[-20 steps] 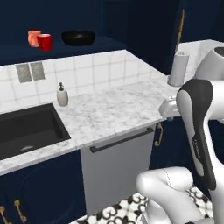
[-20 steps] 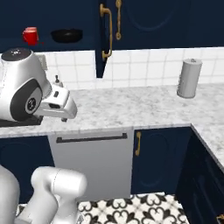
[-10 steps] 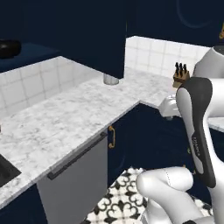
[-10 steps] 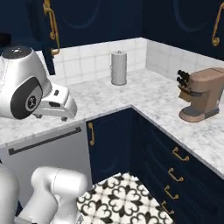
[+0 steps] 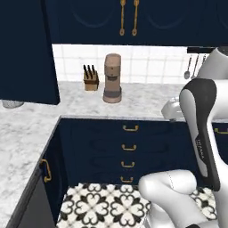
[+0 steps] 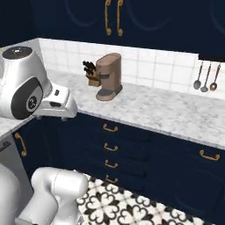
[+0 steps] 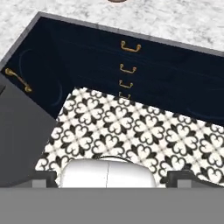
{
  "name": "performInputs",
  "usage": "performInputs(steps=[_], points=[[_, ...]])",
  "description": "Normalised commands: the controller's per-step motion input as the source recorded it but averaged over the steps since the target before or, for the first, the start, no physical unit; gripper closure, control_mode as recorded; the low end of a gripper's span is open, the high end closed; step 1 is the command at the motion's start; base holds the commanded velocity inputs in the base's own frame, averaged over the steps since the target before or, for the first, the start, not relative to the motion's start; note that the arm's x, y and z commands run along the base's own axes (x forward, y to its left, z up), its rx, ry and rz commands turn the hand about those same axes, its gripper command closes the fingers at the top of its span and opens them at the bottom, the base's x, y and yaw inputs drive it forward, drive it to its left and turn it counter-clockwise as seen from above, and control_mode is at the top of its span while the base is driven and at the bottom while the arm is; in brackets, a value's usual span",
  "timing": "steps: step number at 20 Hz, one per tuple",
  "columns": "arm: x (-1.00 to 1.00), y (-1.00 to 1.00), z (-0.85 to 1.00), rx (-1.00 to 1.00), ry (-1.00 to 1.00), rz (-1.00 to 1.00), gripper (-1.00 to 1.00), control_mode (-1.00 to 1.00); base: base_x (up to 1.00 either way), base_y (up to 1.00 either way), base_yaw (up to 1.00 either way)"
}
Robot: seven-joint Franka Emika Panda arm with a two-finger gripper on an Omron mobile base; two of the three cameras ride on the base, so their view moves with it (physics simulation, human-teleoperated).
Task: Gather all objects into one cabinet and sort the glasses and bowls to opposite sides.
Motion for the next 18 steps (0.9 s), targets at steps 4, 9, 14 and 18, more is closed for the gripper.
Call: performInputs(steps=[4,9,14,18], points=[[0.00,0.00,0.00,0.00,0.00,0.00,-1.00,1.00,0.00,-0.06,-0.88],[0.00,0.00,0.00,0.00,0.00,0.00,-1.00,1.00,0.00,-0.09,-0.76],[0.00,0.00,0.00,0.00,0.00,0.00,-1.00,1.00,0.00,-0.17,-0.76],[0.00,0.00,0.00,0.00,0.00,0.00,-1.00,1.00,0.04,-0.07,-0.70]])
